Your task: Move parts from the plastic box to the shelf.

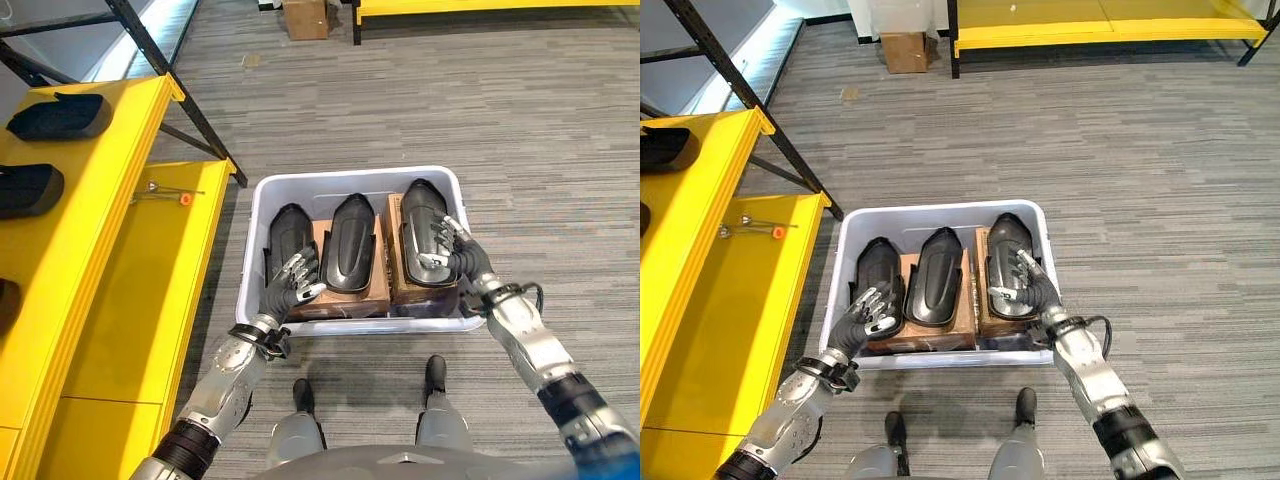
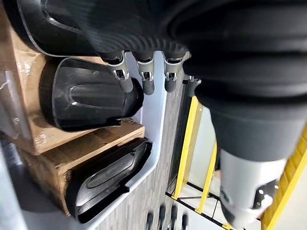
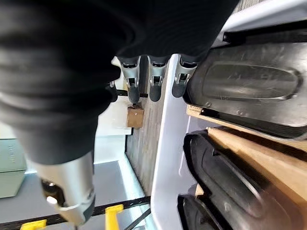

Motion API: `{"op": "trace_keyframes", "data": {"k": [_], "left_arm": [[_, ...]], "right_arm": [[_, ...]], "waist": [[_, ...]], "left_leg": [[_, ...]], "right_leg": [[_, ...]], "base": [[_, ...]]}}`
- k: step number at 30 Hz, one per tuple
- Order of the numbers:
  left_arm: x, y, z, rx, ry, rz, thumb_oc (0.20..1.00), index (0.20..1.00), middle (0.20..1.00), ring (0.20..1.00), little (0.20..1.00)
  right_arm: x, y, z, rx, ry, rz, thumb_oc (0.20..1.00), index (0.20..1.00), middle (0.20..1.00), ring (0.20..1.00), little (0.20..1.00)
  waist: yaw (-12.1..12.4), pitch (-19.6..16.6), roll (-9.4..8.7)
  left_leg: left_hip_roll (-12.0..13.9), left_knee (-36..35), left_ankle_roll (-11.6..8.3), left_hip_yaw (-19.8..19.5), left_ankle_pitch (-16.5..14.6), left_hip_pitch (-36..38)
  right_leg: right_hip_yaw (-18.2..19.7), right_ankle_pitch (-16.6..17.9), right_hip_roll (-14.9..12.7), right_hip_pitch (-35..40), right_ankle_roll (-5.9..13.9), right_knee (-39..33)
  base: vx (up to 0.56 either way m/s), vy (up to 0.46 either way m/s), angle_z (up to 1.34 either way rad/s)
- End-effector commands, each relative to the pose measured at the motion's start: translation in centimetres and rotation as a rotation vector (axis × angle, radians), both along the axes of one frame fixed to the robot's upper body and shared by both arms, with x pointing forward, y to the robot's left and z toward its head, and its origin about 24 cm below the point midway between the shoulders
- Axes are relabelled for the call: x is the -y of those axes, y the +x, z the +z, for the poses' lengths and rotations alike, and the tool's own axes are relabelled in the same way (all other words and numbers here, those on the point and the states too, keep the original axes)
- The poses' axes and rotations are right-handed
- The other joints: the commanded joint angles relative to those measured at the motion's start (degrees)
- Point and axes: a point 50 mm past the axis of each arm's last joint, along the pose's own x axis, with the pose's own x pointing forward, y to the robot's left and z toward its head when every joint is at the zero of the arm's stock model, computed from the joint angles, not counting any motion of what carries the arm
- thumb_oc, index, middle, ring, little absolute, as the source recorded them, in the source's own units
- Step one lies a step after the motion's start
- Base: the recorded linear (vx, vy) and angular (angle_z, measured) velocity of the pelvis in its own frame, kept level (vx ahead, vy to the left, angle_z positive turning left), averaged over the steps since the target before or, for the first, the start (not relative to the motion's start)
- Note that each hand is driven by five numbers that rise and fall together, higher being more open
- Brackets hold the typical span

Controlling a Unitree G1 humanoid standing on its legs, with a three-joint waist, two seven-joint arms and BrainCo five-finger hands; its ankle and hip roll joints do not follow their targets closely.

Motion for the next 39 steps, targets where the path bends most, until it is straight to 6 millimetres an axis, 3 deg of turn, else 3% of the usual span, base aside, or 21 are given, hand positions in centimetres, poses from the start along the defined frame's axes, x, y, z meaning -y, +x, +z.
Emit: {"op": "trace_keyframes", "data": {"k": [1, 7, 13, 20, 26, 31, 39], "left_arm": [[-0.6, 0.8, 2.5, 0.119, -0.027, 0.006, 1.0, 1.0, 1.0, 1.0, 1.0], [0.4, 1.0, 3.0, 0.128, -0.06, -0.028, 1.0, 1.0, 1.0, 1.0, 1.0], [0.6, 1.4, 3.6, 0.147, -0.076, -0.031, 1.0, 1.0, 1.0, 1.0, 1.0], [0.7, 1.6, 4.0, 0.163, -0.075, -0.029, 1.0, 1.0, 1.0, 1.0, 1.0], [1.5, 2.1, 4.8, 0.196, -0.085, -0.05, 1.0, 1.0, 1.0, 1.0, 1.0], [1.8, 2.7, 5.3, 0.22, -0.084, -0.051, 1.0, 1.0, 1.0, 1.0, 1.0], [2.2, 3.3, 6.3, 0.256, -0.085, -0.052, 1.0, 1.0, 1.0, 1.0, 1.0]], "right_arm": [[-0.6, 1.4, 3.1, 0.156, 0.014, -0.042, 1.0, 1.0, 1.0, 1.0, 1.0], [1.0, 4.7, 5.3, 0.188, -0.002, -0.198, 1.0, 1.0, 1.0, 1.0, 1.0], [2.8, 6.3, 7.6, 0.229, -0.033, -0.277, 1.0, 1.0, 1.0, 1.0, 1.0], [3.7, 7.4, 8.5, 0.22, -0.066, -0.329, 1.0, 1.0, 1.0, 1.0, 1.0], [2.8, 8.9, 9.5, 0.195, -0.188, -0.296, 1.0, 1.0, 1.0, 1.0, 1.0], [0.8, 9.7, 10.6, 0.225, -0.254, -0.23, 1.0, 1.0, 1.0, 1.0, 1.0], [0.5, 10.3, 10.3, 0.182, -0.277, -0.247, 1.0, 1.0, 1.0, 1.0, 1.0]], "waist": [[0.35, 1.24, -2.14], [1.68, 3.92, 0.44], [2.18, 5.56, 2.02], [2.61, 6.46, 3.23], [3.37, 8.42, 4.39], [3.62, 10.11, 4.05], [4.19, 12.29, 3.3]], "left_leg": [[1.53, 6.56, -0.14, -1.68, 1.81, -7.36], [1.0, 5.8, 0.08, -1.8, 2.82, -9.06], [0.94, 6.16, 0.16, -1.66, 2.96, -10.67], [0.67, 6.54, 0.17, -1.39, 2.9, -11.87], [0.62, 7.54, 0.18, -1.21, 2.88, -14.13], [1.05, 8.9, 0.25, -1.42, 2.98, -16.62], [1.6, 11.51, 0.49, -2.5, 2.25, -20.66]], "right_leg": [[-0.18, -7.08, -4.68, 1.87, 1.1, 8.28], [0.74, -6.66, -5.02, -1.82, 1.07, 9.76], [1.69, -6.65, -5.26, -4.6, 1.1, 11.07], [2.19, -6.34, -5.55, -6.58, 1.16, 11.62], [2.71, -6.07, -5.49, -9.05, 1.12, 12.69], [2.83, -5.54, -5.02, -10.87, 0.76, 13.05], [2.74, -5.41, -4.57, -13.81, 0.45, 14.73]], "base": [[-0.06, 0.008, 0.16], [-0.07, 0.013, 0.04], [-0.03, 0.006, -0.05], [-0.01, 0.004, -0.02], [-0.04, 0.0, -0.03], [-0.03, -0.013, 0.01], [-0.04, -0.015, 0.02]]}}
